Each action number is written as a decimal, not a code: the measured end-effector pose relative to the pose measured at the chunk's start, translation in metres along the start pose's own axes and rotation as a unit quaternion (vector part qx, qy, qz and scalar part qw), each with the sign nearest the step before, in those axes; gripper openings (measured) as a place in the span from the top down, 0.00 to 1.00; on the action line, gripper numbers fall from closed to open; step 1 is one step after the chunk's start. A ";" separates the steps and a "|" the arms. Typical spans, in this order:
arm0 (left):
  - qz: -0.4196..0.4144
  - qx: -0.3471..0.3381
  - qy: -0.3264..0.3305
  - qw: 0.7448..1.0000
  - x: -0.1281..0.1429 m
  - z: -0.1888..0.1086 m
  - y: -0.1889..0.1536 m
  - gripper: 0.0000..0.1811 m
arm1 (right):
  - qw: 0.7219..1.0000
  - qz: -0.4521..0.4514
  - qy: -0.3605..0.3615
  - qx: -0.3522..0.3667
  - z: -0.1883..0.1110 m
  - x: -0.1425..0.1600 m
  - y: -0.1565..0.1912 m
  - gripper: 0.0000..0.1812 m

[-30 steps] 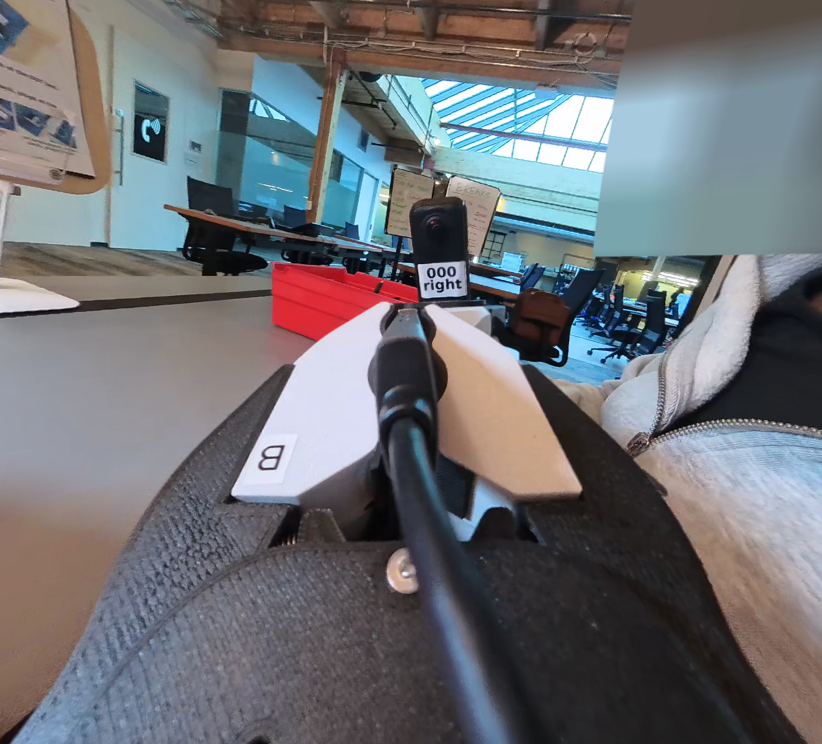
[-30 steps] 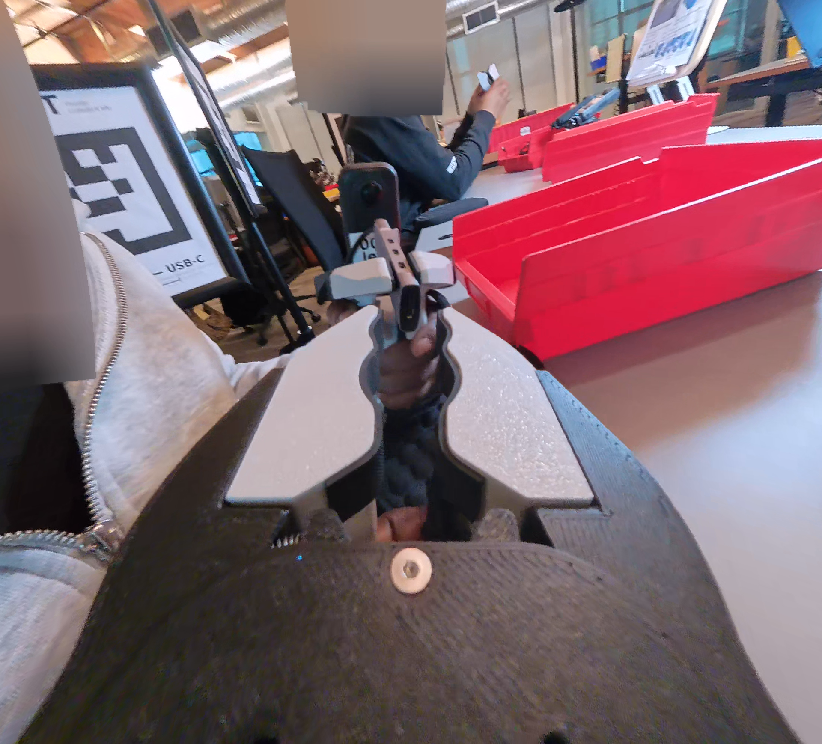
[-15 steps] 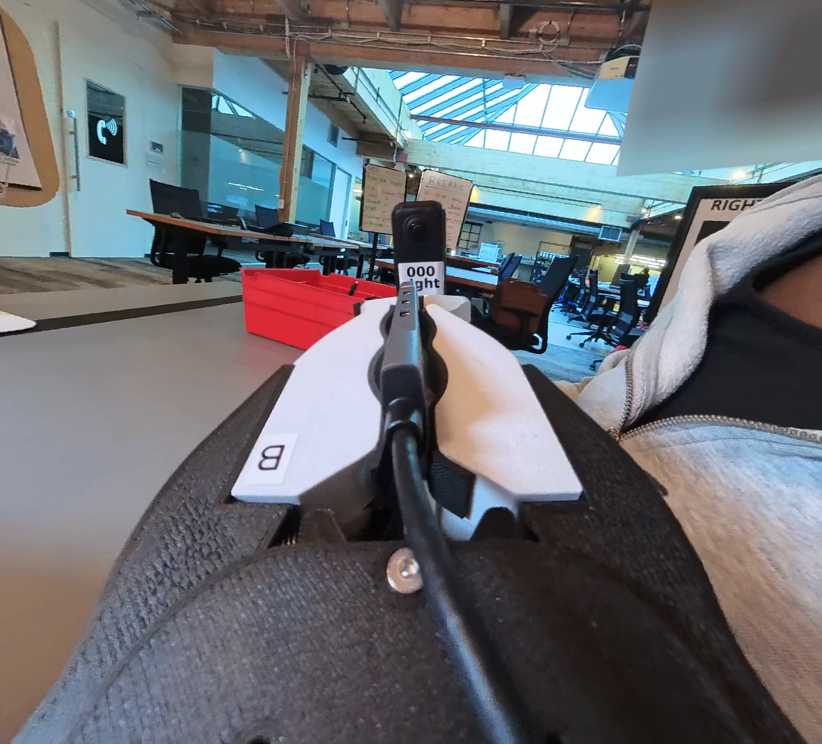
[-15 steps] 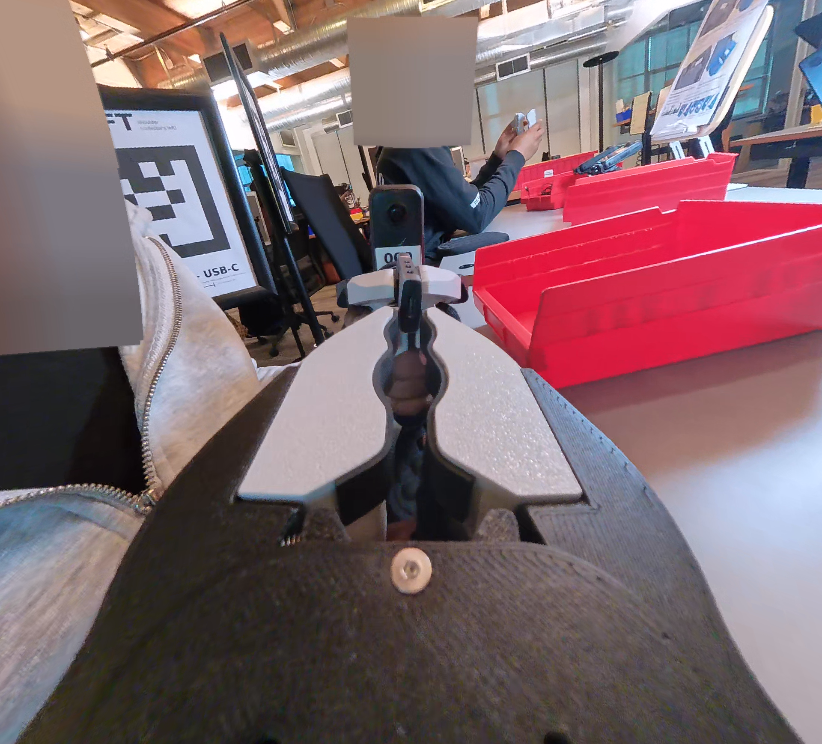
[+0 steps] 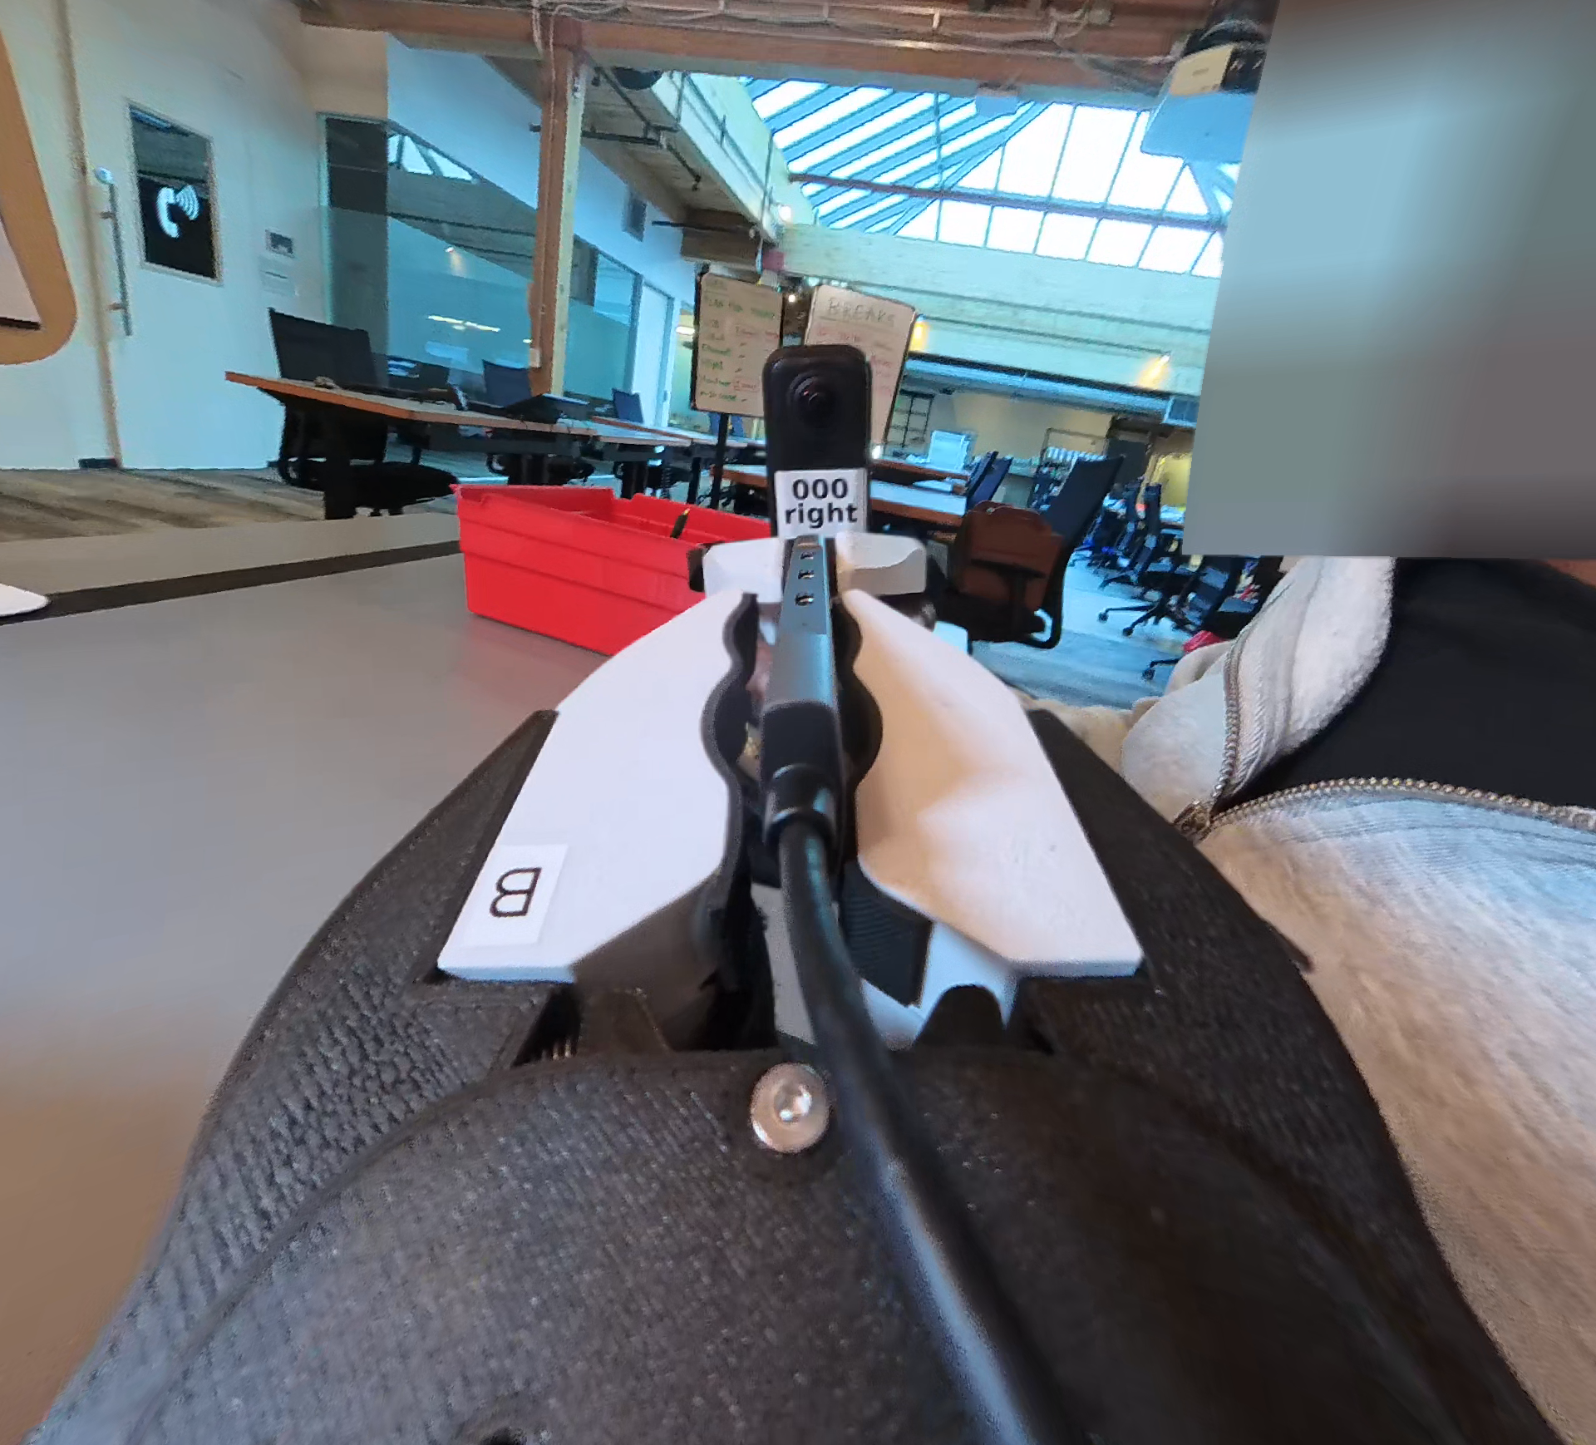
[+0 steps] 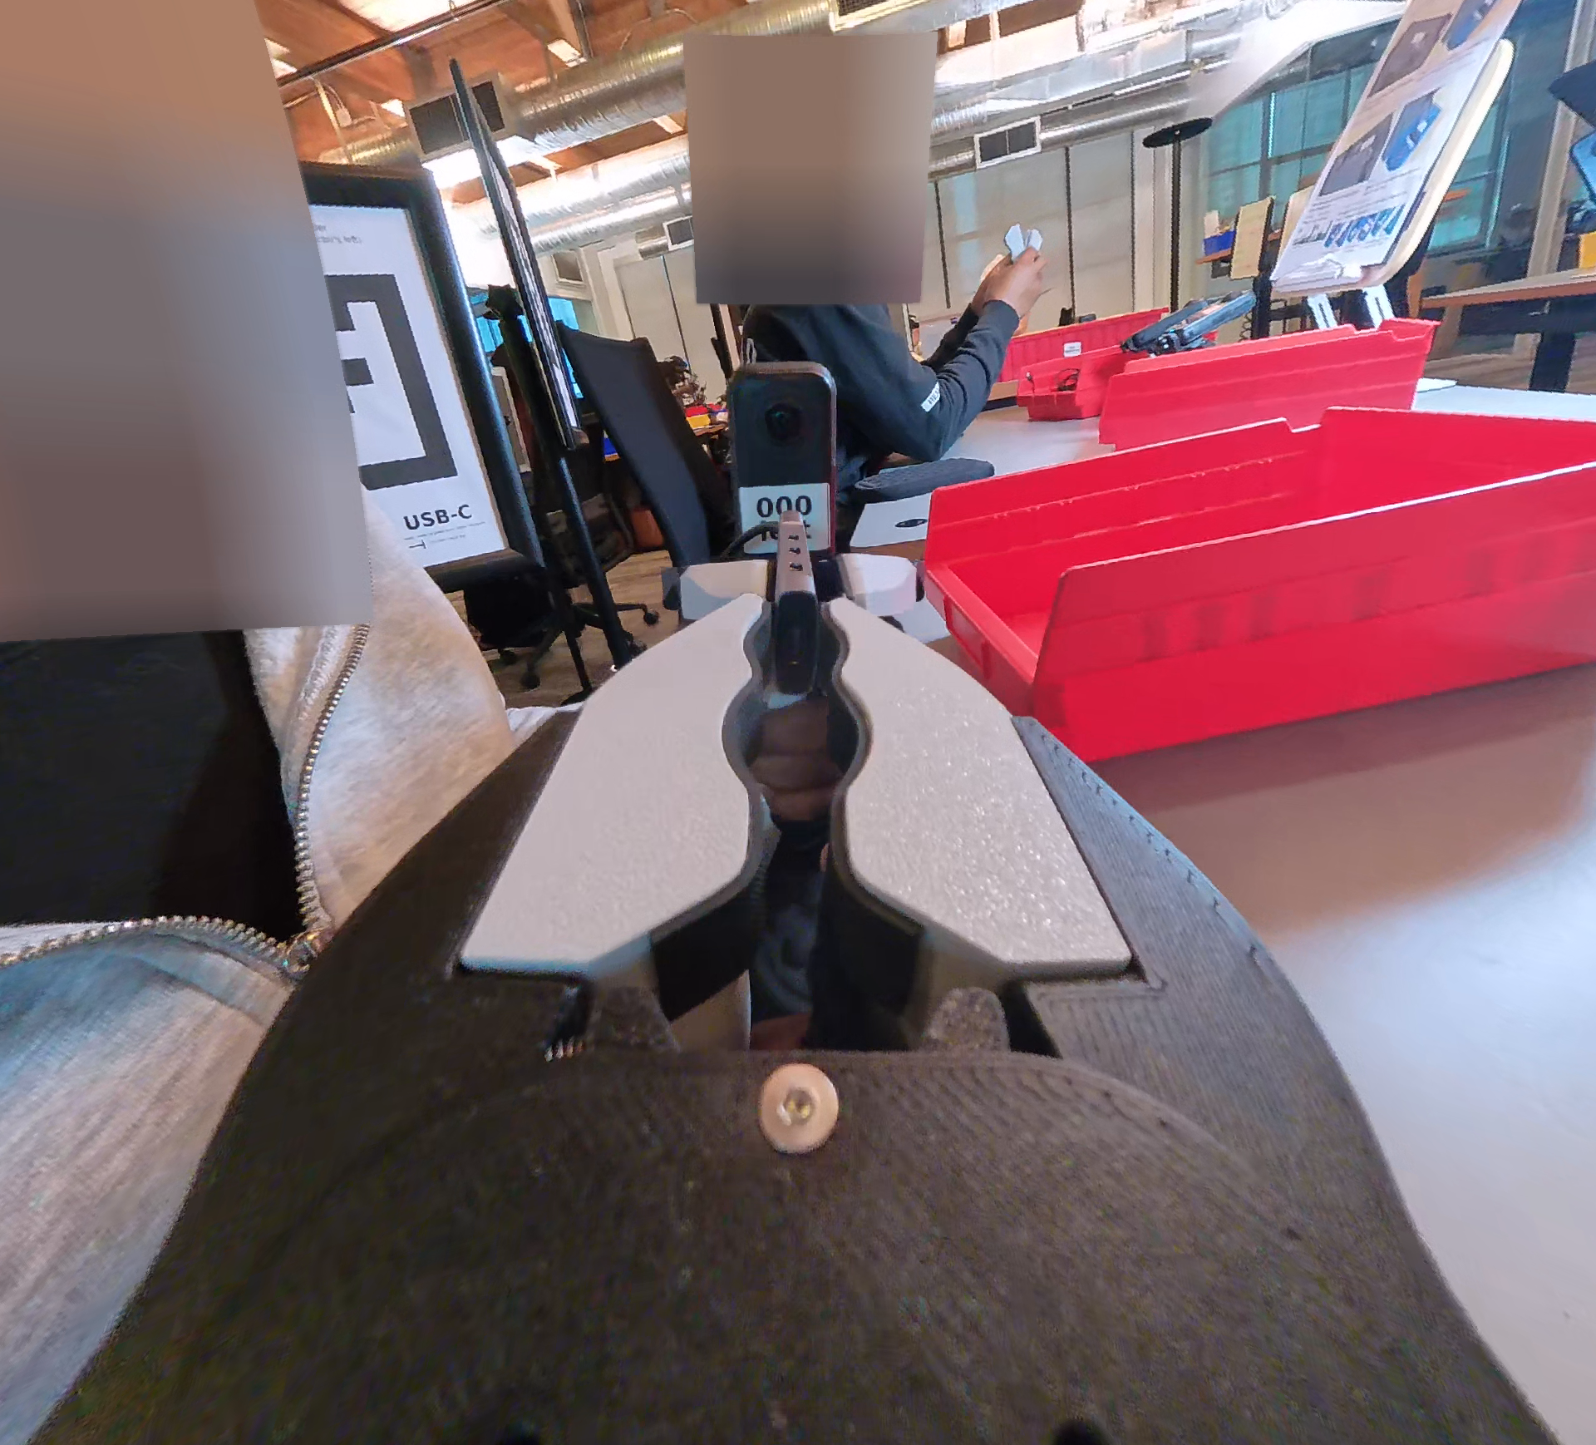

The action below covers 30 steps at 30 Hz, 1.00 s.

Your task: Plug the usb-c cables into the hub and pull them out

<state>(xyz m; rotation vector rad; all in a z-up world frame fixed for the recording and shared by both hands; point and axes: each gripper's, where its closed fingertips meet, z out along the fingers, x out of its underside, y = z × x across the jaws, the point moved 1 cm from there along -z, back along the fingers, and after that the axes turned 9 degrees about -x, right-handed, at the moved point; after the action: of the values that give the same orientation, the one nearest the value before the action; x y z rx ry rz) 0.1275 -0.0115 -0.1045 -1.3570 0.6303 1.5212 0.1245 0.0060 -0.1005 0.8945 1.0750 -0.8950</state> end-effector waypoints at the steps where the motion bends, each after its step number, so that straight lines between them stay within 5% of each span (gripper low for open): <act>1: 0.006 -0.002 0.004 1.000 0.001 -0.001 0.001 0.90 | 1.000 -0.001 0.001 -0.001 0.000 0.000 0.001 0.95; 9: 0.074 0.030 0.063 0.995 0.014 -0.005 -0.011 0.80 | 0.999 0.013 -0.024 -0.016 -0.004 -0.006 0.004 0.95; 12: 0.076 0.008 0.018 0.997 0.001 -0.010 -0.004 0.78 | 0.999 0.010 -0.036 -0.009 -0.007 -0.010 0.003 0.95; 15: 0.024 0.004 -0.059 0.998 -0.020 -0.019 0.002 0.85 | 1.000 0.008 -0.025 0.000 -0.007 -0.007 0.000 0.95; 26: 0.006 0.012 -0.050 0.999 -0.010 -0.016 0.004 0.95 | 1.000 0.010 -0.015 0.013 -0.003 0.000 -0.005 0.95; 30: 0.011 0.020 -0.042 0.999 -0.007 -0.013 0.001 0.95 | 1.000 0.027 0.003 0.005 0.002 0.008 -0.005 0.83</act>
<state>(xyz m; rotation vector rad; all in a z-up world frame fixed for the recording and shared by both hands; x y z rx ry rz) 0.1316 -0.0251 -0.1014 -1.2540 0.6221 1.5668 0.1223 0.0015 -0.1087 0.9305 1.0465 -0.8537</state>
